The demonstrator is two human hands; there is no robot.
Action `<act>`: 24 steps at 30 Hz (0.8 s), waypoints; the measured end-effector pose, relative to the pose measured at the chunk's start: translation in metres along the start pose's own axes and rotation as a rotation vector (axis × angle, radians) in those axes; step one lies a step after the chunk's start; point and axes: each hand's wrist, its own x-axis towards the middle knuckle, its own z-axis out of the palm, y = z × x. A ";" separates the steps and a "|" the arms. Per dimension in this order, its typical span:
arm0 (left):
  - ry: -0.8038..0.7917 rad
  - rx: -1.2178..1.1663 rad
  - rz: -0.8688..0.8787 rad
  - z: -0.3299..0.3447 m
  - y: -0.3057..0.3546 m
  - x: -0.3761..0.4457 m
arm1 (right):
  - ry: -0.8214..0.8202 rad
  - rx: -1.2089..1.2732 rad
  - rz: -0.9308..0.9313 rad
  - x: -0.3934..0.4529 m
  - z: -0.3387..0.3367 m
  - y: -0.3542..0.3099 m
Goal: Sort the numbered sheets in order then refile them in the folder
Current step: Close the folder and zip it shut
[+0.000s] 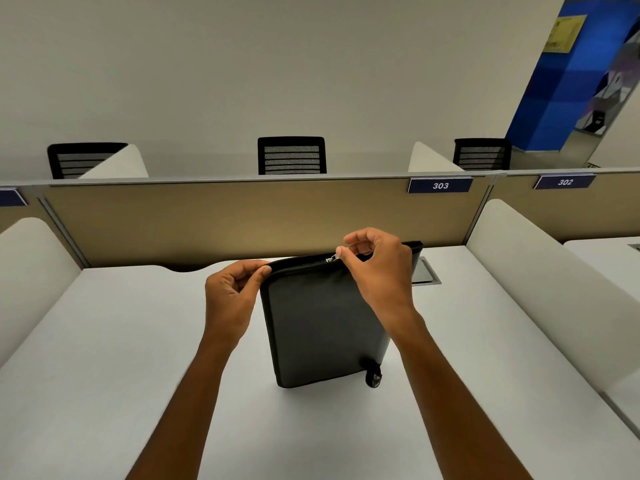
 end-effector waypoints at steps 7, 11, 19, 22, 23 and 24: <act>-0.024 0.015 0.012 0.001 0.003 -0.005 | -0.027 -0.003 0.004 0.000 -0.013 0.005; -0.021 0.052 0.031 -0.001 0.002 -0.005 | -0.016 0.009 0.007 0.000 -0.015 0.002; -0.185 0.052 -0.103 -0.005 0.015 0.013 | -0.031 -0.049 -0.004 -0.006 -0.008 -0.004; -0.404 0.104 -0.183 -0.006 0.035 0.030 | -0.039 -0.103 0.001 -0.006 -0.003 -0.003; -0.456 0.116 -0.210 -0.002 0.040 0.035 | -0.041 -0.115 -0.002 -0.007 -0.002 -0.004; -0.489 0.134 -0.231 0.002 0.045 0.039 | -0.048 -0.120 -0.005 -0.007 0.000 -0.005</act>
